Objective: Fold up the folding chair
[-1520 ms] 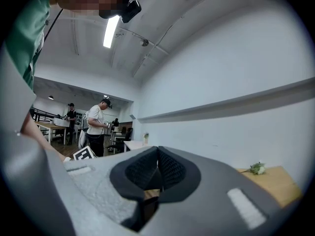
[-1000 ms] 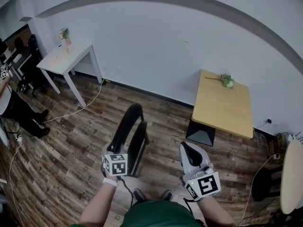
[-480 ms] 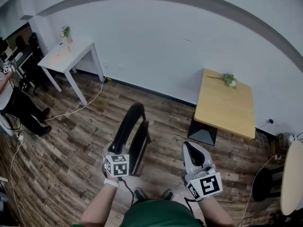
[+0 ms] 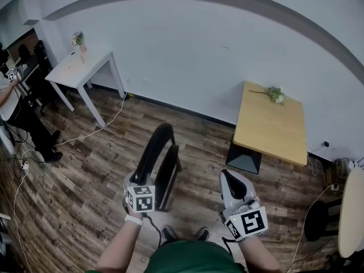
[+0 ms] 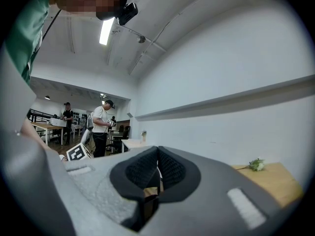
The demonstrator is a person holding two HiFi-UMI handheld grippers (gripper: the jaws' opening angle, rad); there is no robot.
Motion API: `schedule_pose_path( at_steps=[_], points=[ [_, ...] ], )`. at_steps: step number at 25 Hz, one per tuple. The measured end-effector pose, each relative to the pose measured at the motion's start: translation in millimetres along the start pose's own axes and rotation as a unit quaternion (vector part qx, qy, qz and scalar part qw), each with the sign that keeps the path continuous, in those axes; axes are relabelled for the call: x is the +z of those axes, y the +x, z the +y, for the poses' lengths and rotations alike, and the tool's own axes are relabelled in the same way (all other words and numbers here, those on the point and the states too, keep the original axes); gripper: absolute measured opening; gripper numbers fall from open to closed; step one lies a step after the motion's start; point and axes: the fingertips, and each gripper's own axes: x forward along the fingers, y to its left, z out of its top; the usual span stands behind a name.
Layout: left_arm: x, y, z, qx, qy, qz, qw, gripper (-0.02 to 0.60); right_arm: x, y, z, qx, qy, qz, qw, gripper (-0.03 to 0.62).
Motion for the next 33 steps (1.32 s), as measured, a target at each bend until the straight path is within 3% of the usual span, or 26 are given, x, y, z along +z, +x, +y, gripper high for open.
schedule_pose_path(
  at_steps=[33],
  points=[
    [-1.4,2.6,10.4,-0.002,-0.002,-0.002,1.0000,0.178,-11.1,2.6,10.5,-0.006,0.007,0.015,1.000,0.003]
  ],
)
